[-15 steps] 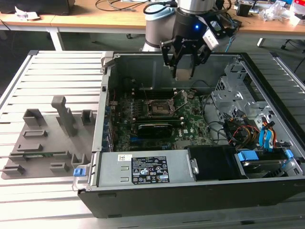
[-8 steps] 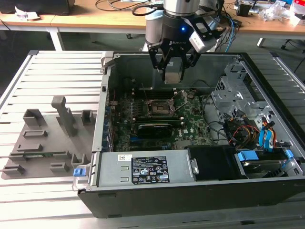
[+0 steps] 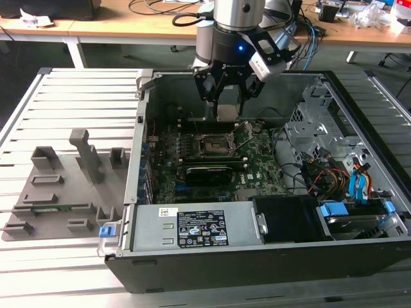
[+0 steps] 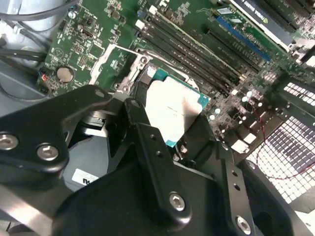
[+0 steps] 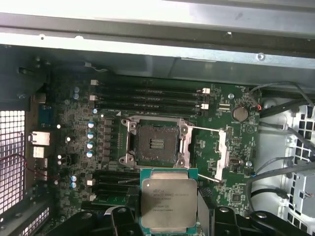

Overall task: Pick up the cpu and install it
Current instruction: 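Pick up the cpu and move it towards the insertion slot, then place the cpu into insertion slot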

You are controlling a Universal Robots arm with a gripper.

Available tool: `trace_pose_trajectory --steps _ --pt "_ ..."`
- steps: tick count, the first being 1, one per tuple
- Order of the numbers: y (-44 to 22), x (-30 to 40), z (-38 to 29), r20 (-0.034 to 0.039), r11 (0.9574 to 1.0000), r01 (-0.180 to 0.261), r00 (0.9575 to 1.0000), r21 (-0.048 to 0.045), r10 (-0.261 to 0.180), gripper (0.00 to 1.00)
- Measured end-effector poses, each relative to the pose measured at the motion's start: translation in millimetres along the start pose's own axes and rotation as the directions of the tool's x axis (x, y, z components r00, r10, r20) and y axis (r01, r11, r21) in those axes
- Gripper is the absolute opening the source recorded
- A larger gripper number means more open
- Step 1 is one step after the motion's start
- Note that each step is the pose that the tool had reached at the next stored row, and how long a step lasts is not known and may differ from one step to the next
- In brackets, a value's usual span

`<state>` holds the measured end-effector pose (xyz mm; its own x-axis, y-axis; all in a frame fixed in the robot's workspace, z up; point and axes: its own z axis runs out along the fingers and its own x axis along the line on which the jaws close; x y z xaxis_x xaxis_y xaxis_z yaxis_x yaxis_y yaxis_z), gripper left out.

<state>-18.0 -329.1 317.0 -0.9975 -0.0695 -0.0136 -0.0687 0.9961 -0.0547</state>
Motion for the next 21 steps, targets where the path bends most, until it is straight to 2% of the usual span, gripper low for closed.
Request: trace_pose_trajectory --steps 13,15,18,21 --pt "0.0 0.0 0.2 -0.0001 1.0 -0.001 1.0 0.0 0.001 0.55" --pt "0.0 0.0 0.2 -0.0016 0.9996 -0.028 0.9996 0.0007 0.028 0.55" --pt "0.0 0.0 0.4 -0.0024 0.9991 -0.043 0.9991 0.0011 0.043 0.55" --pt "0.0 0.0 0.5 -0.0052 0.9955 -0.094 0.9955 0.0021 0.094 0.55"
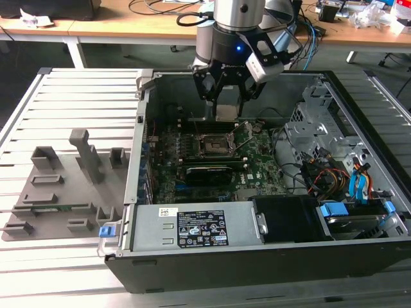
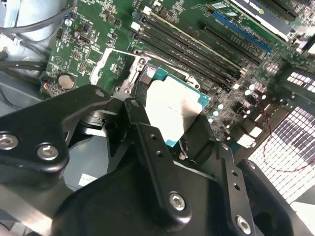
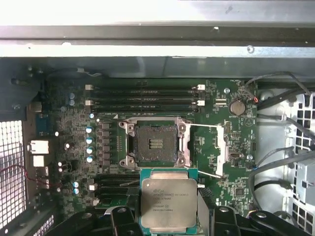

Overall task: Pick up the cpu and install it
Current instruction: 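Place the cpu into insertion slot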

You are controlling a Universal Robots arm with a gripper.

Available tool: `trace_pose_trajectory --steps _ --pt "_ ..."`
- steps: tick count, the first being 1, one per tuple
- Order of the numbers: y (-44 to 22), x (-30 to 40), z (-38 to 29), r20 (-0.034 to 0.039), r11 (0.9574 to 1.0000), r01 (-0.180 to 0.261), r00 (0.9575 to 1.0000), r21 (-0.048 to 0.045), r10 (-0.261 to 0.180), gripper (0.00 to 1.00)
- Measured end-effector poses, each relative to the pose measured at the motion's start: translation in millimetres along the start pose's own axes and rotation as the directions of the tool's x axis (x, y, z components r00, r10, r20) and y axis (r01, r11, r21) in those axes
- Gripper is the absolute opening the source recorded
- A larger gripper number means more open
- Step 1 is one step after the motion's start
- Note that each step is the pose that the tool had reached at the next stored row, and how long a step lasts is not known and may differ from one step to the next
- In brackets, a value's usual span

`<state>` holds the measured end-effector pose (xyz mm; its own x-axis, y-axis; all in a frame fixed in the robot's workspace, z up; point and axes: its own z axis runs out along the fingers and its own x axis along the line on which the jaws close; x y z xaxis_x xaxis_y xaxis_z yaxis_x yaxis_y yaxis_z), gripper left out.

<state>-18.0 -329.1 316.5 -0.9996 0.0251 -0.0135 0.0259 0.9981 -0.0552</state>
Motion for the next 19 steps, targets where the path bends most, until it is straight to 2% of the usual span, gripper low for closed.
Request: trace_pose_trajectory --steps 4,10,17,19 --pt "0.0 0.0 0.2 -0.0021 0.999 -0.043 0.9991 0.0056 0.043 0.55" --pt "0.0 0.0 0.3 -0.0036 0.9968 -0.079 0.9969 0.0113 0.079 0.55" --pt "0.0 0.0 0.7 -0.0065 0.9891 -0.146 0.9892 0.0191 0.146 0.55" --pt "0.0 0.0 0.8 -0.0076 0.9851 -0.171 0.9853 0.0203 0.171 0.55"
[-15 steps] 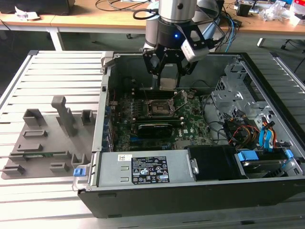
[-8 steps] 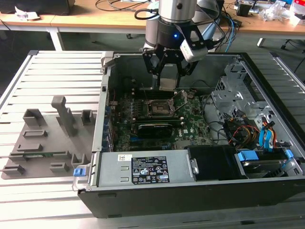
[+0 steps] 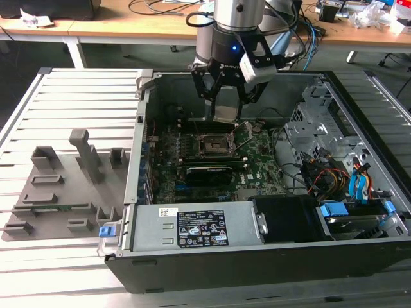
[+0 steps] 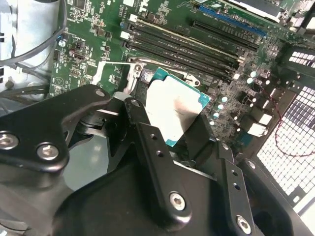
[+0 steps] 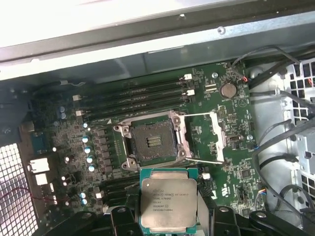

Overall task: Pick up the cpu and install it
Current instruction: 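Place the cpu into insertion slot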

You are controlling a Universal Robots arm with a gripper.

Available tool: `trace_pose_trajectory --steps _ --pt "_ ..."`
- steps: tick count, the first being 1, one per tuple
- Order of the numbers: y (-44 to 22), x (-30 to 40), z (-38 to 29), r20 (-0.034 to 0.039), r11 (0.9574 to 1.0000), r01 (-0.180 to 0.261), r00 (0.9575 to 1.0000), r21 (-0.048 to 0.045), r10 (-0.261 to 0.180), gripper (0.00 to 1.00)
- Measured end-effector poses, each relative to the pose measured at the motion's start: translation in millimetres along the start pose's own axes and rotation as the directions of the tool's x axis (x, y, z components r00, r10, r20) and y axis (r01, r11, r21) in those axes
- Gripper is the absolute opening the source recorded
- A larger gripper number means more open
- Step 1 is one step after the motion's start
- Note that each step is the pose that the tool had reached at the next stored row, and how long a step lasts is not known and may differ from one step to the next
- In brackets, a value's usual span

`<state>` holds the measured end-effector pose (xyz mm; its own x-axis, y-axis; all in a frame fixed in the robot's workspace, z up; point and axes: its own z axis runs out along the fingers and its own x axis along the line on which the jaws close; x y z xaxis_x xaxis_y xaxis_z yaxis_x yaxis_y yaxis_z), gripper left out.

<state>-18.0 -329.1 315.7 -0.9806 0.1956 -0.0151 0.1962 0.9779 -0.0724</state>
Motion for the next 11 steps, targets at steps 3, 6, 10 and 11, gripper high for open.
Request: trace_pose_trajectory --steps 3,6,10,11 --pt "0.0 0.0 0.1 -0.0024 0.9994 -0.034 0.9994 0.0009 0.034 0.55" --pt "0.0 0.0 0.2 -0.0047 0.9977 -0.068 0.9976 0.0019 0.068 0.55" --pt "0.0 0.0 0.3 -0.0071 0.9946 -0.104 0.9945 0.0032 0.104 0.55" --pt "0.0 0.0 0.3 -0.0077 0.9936 -0.113 0.9935 0.0036 0.113 0.55"
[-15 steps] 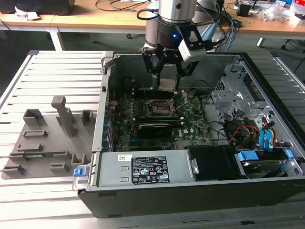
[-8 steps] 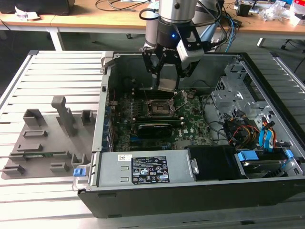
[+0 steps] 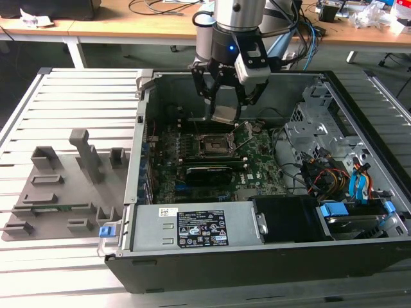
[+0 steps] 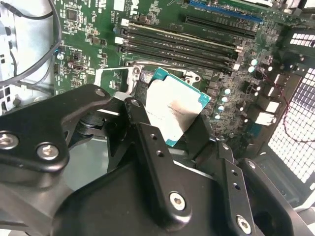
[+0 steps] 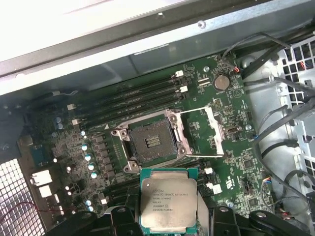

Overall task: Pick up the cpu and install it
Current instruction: 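Place the cpu into insertion slot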

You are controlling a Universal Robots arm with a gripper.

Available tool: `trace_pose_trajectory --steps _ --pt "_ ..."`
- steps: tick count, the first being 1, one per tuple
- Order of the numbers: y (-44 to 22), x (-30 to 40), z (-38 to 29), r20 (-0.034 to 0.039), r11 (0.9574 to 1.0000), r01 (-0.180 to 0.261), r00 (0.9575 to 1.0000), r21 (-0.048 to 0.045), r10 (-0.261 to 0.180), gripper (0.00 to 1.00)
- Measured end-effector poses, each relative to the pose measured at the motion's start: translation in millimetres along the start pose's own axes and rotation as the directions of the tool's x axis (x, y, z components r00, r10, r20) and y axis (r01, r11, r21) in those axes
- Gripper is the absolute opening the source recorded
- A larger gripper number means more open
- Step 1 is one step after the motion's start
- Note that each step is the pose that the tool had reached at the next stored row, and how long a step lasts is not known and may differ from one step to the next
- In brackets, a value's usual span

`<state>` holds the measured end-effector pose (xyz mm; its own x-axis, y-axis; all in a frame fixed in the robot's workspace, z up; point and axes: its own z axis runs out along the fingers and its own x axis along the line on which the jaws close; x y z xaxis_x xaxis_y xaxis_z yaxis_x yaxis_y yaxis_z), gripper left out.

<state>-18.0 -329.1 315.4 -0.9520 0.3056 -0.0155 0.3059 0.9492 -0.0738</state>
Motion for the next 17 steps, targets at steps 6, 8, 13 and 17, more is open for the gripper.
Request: trace_pose_trajectory --steps 6,8,13,17 --pt "0.0 0.0 0.1 -0.0037 0.9986 -0.053 0.9986 0.0015 0.053 0.55" --pt "0.0 0.0 0.1 -0.0046 0.9978 -0.067 0.9977 0.002 0.067 0.55" --pt "0.0 0.0 0.1 -0.0067 0.9951 -0.099 0.995 0.0034 0.099 0.55" --pt "0.0 0.0 0.2 -0.0088 0.9909 -0.134 0.9909 0.0052 0.135 0.55"
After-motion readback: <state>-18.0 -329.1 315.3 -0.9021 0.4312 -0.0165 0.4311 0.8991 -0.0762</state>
